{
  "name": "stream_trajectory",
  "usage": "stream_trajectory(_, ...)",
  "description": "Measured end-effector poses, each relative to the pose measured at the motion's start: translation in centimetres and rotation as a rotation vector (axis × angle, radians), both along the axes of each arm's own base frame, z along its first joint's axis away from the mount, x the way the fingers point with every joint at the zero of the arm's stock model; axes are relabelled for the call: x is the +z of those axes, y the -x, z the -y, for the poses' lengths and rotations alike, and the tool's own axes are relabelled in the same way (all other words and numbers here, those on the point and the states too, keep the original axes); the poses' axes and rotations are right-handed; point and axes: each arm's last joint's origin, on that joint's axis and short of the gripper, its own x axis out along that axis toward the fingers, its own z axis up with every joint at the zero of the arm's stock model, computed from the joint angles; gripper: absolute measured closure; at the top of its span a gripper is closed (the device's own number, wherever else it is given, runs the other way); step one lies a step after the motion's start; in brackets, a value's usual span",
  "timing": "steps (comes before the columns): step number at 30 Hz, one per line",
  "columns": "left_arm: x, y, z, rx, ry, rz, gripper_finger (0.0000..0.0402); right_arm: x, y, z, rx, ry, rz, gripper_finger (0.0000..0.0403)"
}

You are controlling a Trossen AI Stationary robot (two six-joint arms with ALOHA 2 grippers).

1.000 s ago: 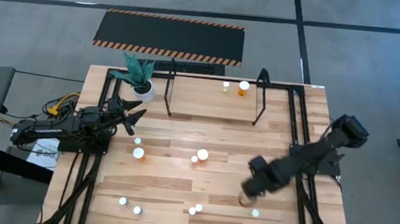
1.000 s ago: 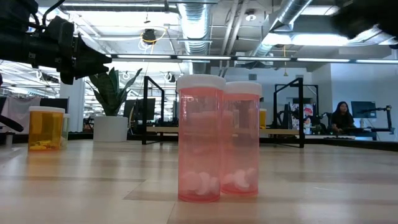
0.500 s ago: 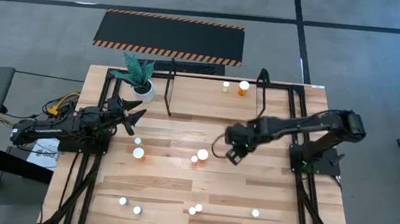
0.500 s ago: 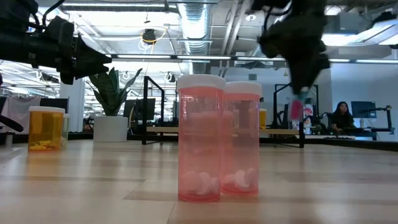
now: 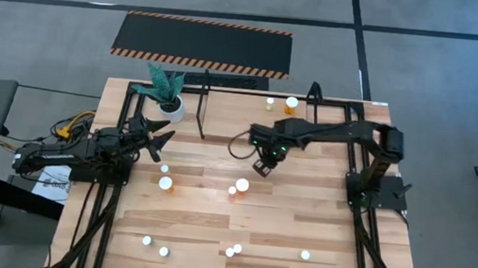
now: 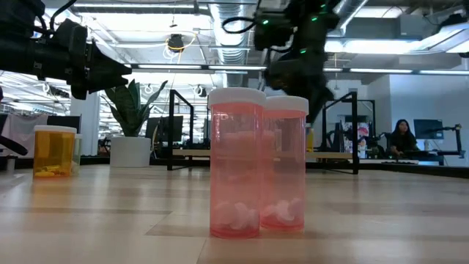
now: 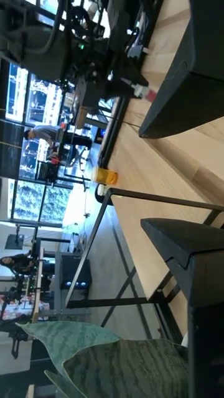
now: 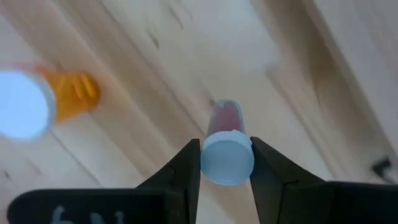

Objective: Pick and place medicine bottles onto shelf by color
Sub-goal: Move the blue pill bottle to the top of the table

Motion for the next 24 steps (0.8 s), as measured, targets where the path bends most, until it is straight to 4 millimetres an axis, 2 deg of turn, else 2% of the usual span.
stream_trajectory(10, 0.0, 0.0, 0.0, 0.0, 0.0, 0.0, 0.0193, -0.4, -4.1, 1.8, 0.099, -0.015, -0.027, 0.0284)
stream_trajectory(18, 0.0, 0.0, 0.0, 0.0, 0.0, 0.0, 0.0193, -1.3, -5.5, 2.0, 0.186, -0.028, -0.046, 0.028)
stream_trajectory(24, 0.0, 0.0, 0.0, 0.0, 0.0, 0.0, 0.0193, -1.2, -6.0, 2.1, 0.247, -0.009, 0.003, 0.028)
